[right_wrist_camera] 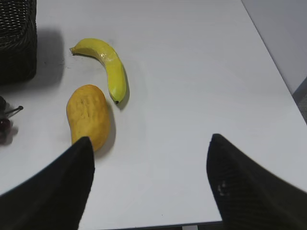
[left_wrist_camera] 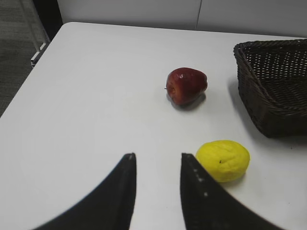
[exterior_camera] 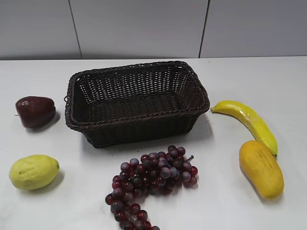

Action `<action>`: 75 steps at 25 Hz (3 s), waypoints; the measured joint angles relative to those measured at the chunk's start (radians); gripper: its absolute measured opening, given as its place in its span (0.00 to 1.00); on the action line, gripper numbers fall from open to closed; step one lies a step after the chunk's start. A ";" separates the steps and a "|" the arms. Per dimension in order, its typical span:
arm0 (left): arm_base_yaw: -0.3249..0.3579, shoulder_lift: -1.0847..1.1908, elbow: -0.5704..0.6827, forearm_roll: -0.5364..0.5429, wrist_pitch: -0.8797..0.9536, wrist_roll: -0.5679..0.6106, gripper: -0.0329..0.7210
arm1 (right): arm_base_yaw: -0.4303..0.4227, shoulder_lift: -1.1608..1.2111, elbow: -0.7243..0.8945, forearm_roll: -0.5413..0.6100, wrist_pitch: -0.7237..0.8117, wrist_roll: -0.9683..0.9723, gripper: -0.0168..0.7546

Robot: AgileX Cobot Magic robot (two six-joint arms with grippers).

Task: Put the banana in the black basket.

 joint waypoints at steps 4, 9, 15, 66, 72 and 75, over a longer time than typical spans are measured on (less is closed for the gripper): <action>0.000 0.000 0.000 0.000 0.000 0.000 0.35 | 0.000 0.000 0.000 0.000 0.000 0.000 0.78; 0.000 0.000 0.000 0.000 0.000 0.000 0.35 | 0.000 0.000 0.000 0.000 0.000 0.000 0.78; 0.000 0.000 0.000 0.000 0.000 0.000 0.35 | 0.000 0.000 0.000 0.000 0.000 0.000 0.78; 0.000 0.000 0.000 0.000 0.000 -0.002 0.35 | 0.113 1.504 -0.395 0.002 -0.548 -0.054 0.89; 0.000 0.000 0.000 0.000 0.000 -0.002 0.35 | 0.115 1.751 -0.585 0.002 -0.444 -0.062 0.88; 0.000 0.000 0.000 0.000 0.000 -0.001 0.35 | 0.115 1.837 -0.645 0.003 -0.425 -0.062 0.87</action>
